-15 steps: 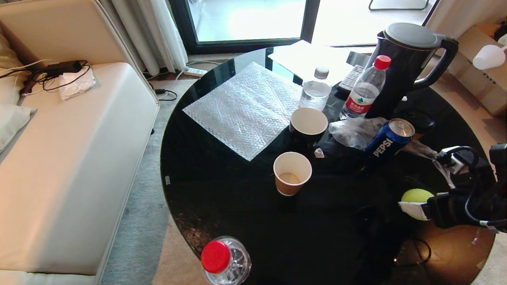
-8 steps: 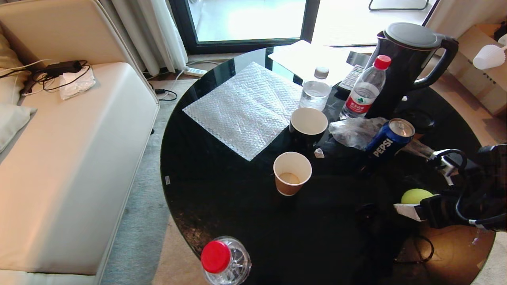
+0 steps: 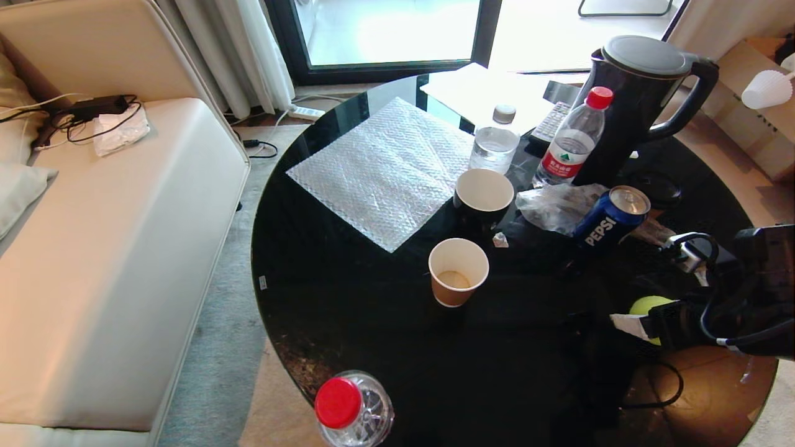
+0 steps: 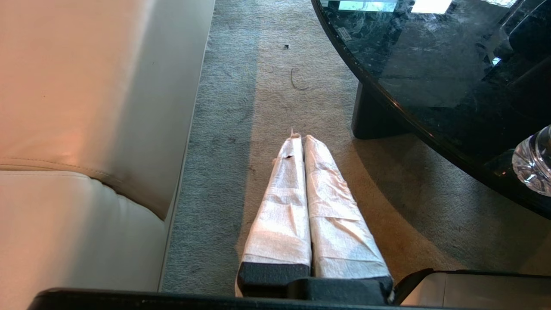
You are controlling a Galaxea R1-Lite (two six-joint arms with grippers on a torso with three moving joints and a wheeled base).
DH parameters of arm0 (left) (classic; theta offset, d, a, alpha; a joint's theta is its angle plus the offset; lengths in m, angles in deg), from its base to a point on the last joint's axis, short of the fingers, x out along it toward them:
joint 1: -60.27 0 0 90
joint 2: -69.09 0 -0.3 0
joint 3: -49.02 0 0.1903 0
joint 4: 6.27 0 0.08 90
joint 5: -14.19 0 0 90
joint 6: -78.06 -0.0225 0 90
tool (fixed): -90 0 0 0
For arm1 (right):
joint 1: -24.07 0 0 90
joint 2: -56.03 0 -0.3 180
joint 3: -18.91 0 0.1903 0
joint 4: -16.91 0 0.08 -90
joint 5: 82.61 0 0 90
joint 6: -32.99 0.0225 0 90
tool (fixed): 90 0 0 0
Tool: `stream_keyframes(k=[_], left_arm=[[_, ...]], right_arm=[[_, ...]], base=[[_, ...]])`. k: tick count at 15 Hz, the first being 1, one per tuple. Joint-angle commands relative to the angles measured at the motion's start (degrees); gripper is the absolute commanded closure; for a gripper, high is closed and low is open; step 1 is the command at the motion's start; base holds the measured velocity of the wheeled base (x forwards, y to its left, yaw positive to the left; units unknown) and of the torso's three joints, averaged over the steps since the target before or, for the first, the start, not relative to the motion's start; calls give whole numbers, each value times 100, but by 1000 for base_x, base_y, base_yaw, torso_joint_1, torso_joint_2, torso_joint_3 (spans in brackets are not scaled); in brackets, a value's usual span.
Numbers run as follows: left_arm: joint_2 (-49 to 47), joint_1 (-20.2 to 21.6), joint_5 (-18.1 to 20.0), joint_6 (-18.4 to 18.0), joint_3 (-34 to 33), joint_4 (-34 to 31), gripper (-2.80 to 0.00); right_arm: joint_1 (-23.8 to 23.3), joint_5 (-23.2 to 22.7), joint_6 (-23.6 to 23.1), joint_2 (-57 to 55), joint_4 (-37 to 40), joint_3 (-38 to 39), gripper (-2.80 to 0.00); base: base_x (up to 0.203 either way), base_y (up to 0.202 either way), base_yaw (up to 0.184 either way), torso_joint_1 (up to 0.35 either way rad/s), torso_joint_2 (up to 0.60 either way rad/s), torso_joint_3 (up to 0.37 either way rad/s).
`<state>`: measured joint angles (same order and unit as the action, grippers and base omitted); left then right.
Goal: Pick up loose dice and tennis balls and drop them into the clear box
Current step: Pick up the ball on the table
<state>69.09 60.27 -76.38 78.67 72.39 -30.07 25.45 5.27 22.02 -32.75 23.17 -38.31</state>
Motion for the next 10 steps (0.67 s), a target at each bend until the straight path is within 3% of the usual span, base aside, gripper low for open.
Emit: stream_keyframes(k=[1,2,3,10], left_arm=[[0,0,-4,0,-9,0,0],[0,0,-4,0,-9,0,0],[0,0,-4,0,-9,0,0],[0,0,-4,0,-9,0,0]], right_arm=[[3,1,-8,-7,-32,12,-280],[3,9,-10,-7,-29,28,-280],[9,66,-10,-32,-62,20,0],[20,196,-109,202,-132,234,0]], base=[[0,0,0,0,0,0],[0,0,0,0,0,0],[0,0,0,0,0,0],[0,0,0,0,0,0]])
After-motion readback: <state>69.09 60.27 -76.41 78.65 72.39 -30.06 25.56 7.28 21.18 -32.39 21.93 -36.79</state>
